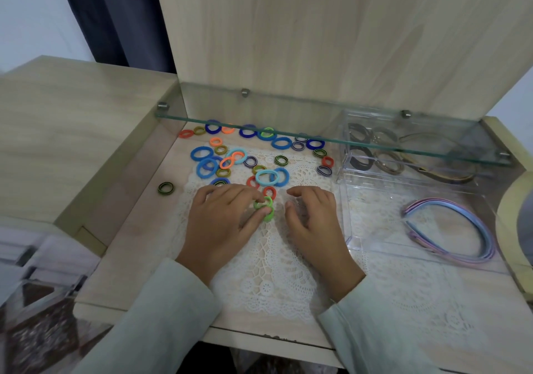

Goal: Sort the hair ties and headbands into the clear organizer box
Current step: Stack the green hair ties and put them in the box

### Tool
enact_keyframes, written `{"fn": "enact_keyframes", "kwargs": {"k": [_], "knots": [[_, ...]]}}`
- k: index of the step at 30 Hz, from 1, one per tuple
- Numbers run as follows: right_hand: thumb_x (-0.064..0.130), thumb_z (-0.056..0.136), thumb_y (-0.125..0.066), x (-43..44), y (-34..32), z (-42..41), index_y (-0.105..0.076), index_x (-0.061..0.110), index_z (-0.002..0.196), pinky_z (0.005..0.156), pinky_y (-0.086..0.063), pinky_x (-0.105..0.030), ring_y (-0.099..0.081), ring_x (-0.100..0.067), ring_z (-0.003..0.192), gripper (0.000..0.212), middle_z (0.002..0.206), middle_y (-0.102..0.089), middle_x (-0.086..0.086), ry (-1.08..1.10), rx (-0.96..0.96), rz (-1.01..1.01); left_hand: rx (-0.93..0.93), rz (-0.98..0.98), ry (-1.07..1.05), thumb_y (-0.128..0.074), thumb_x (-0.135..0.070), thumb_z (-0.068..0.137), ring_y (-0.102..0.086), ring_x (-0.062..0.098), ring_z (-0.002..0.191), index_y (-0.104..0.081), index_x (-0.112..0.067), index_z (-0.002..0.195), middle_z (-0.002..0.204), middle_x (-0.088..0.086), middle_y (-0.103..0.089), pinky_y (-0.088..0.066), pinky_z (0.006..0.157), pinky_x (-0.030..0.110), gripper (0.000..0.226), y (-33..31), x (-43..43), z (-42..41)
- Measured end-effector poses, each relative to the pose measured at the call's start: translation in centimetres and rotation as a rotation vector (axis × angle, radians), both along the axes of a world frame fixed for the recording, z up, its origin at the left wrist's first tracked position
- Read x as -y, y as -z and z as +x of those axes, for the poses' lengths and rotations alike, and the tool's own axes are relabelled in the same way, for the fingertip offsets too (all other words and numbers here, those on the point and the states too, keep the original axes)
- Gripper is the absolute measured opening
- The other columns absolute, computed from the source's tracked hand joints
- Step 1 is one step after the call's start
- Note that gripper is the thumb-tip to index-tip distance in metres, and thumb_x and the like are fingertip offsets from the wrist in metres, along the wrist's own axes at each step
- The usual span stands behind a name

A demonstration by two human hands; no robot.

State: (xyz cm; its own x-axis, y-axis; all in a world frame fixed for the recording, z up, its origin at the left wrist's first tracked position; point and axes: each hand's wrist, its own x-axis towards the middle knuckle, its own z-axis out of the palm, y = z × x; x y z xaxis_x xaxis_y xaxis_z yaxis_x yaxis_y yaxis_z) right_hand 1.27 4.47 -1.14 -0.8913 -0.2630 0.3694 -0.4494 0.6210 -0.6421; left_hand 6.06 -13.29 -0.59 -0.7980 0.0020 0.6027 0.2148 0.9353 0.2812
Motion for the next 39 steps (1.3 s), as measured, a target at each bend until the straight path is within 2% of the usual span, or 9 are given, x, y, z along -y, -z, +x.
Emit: {"fn": "enact_keyframes", "kwargs": {"k": [2, 5, 14, 21, 28, 34, 39], "knots": [[0.029, 0.088, -0.051, -0.01, -0.04, 0.02, -0.062, 0.018, 0.111, 0.092, -0.021, -0.004, -0.038, -0.008, 0.109, 0.028, 0.109, -0.058, 0.008, 0.000, -0.001, -0.011, -0.005, 0.002, -0.002, -0.058, -0.053, 0.089, -0.061, 0.004, 0.095, -0.066, -0.031, 0.097, 0.096, -0.018, -0.069, -0.030, 0.092, 0.026, 0.025, 0.00, -0.18, 0.07], [0.029, 0.089, -0.050, 0.02, -0.07, 0.04, -0.061, 0.018, 0.112, 0.091, -0.024, -0.009, -0.039, -0.008, 0.109, 0.028, 0.109, -0.058, 0.008, -0.004, 0.002, -0.008, -0.012, 0.021, 0.010, -0.060, -0.055, 0.086, -0.061, 0.003, 0.092, -0.066, -0.028, 0.099, 0.093, -0.019, -0.068, -0.033, 0.092, 0.029, 0.030, 0.01, -0.24, 0.08], [0.025, 0.091, -0.053, -0.03, -0.02, 0.04, -0.060, 0.018, 0.113, 0.092, -0.028, -0.016, -0.038, -0.008, 0.110, 0.025, 0.110, -0.057, 0.008, -0.007, 0.007, -0.012, 0.049, 0.018, 0.034, -0.061, -0.052, 0.086, -0.062, 0.002, 0.097, -0.064, -0.030, 0.105, 0.097, -0.020, -0.069, -0.033, 0.093, 0.030, 0.029, 0.01, -0.36, 0.01], [0.029, 0.089, -0.050, 0.06, -0.09, 0.15, -0.061, 0.017, 0.112, 0.091, -0.027, -0.015, -0.038, -0.007, 0.108, 0.028, 0.109, -0.058, 0.008, -0.004, -0.008, -0.014, 0.080, 0.041, 0.026, -0.058, -0.050, 0.086, -0.062, 0.003, 0.097, -0.063, -0.030, 0.109, 0.097, -0.021, -0.069, -0.031, 0.093, 0.029, 0.032, -0.21, -0.51, 0.14], [0.029, 0.089, -0.050, 0.02, -0.09, 0.17, -0.061, 0.017, 0.112, 0.092, -0.023, -0.005, -0.038, -0.006, 0.108, 0.027, 0.109, -0.058, 0.008, -0.005, -0.011, -0.010, 0.091, 0.035, 0.027, -0.058, -0.051, 0.085, -0.061, 0.002, 0.097, -0.063, -0.031, 0.110, 0.096, -0.022, -0.068, -0.028, 0.093, 0.028, 0.032, -0.33, -0.54, 0.22], [0.029, 0.090, -0.049, -0.07, -0.13, 0.20, -0.061, 0.018, 0.112, 0.092, -0.027, -0.013, -0.039, -0.008, 0.110, 0.028, 0.110, -0.058, 0.008, -0.009, 0.004, -0.002, 0.108, 0.022, 0.021, -0.059, -0.050, 0.086, -0.062, 0.003, 0.098, -0.064, -0.030, 0.110, 0.097, -0.021, -0.069, -0.029, 0.094, 0.029, 0.032, -0.38, -0.59, 0.17], [0.028, 0.089, -0.050, -0.01, -0.14, 0.12, -0.061, 0.016, 0.111, 0.091, -0.021, -0.003, -0.040, -0.011, 0.109, 0.028, 0.109, -0.059, 0.006, -0.001, 0.007, 0.007, 0.151, 0.039, 0.028, -0.055, -0.053, 0.086, -0.061, 0.001, 0.102, -0.062, -0.032, 0.112, 0.102, -0.022, -0.068, -0.028, 0.096, 0.028, 0.035, -0.34, -0.47, 0.08]]}}
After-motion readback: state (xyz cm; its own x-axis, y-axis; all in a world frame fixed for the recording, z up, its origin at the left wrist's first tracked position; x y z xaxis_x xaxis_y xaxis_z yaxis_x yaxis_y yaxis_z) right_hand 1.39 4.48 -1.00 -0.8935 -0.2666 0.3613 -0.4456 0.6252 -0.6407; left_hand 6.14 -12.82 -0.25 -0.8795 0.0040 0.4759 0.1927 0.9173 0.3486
